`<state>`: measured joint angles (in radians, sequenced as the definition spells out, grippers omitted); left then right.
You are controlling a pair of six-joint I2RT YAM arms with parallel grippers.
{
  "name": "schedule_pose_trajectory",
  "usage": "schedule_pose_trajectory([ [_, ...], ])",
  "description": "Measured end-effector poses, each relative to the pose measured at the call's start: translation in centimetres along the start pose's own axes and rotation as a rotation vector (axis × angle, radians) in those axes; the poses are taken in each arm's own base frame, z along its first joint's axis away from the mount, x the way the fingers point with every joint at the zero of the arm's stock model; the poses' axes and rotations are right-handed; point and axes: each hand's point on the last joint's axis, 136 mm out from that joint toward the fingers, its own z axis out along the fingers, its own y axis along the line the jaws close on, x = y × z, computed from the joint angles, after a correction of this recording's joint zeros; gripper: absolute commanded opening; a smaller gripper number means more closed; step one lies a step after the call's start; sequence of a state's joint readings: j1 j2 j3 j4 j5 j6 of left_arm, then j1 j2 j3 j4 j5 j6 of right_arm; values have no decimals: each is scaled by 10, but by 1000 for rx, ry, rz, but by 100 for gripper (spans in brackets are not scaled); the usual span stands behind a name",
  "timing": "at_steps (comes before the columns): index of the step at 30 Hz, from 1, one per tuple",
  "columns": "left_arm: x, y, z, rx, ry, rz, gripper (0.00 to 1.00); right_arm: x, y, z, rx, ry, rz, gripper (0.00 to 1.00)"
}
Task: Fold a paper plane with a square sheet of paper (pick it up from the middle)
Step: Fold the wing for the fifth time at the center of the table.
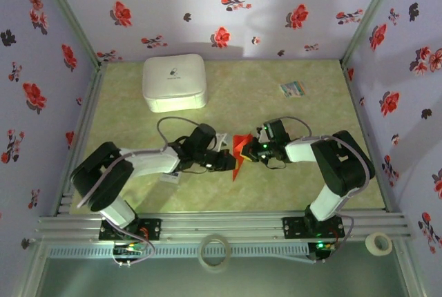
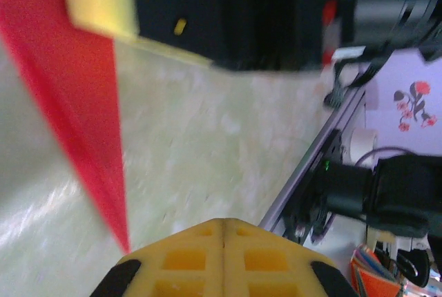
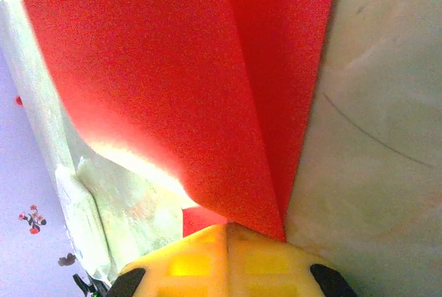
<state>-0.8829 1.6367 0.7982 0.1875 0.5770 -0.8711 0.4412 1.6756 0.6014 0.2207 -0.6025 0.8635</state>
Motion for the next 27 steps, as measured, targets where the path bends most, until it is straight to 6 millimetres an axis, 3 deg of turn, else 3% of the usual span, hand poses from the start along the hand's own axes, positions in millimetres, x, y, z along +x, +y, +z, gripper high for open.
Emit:
schedule_pose_trajectory([
  [5, -17, 0, 23, 1, 16, -6, 2, 0, 0, 0, 0, 0, 0, 4],
  [12, -17, 18, 46, -34, 71, -38, 1, 0, 0, 0, 0, 0, 0, 4],
  [27, 0, 48, 56, -111, 123, -40, 1, 0, 0, 0, 0, -1, 0, 4],
])
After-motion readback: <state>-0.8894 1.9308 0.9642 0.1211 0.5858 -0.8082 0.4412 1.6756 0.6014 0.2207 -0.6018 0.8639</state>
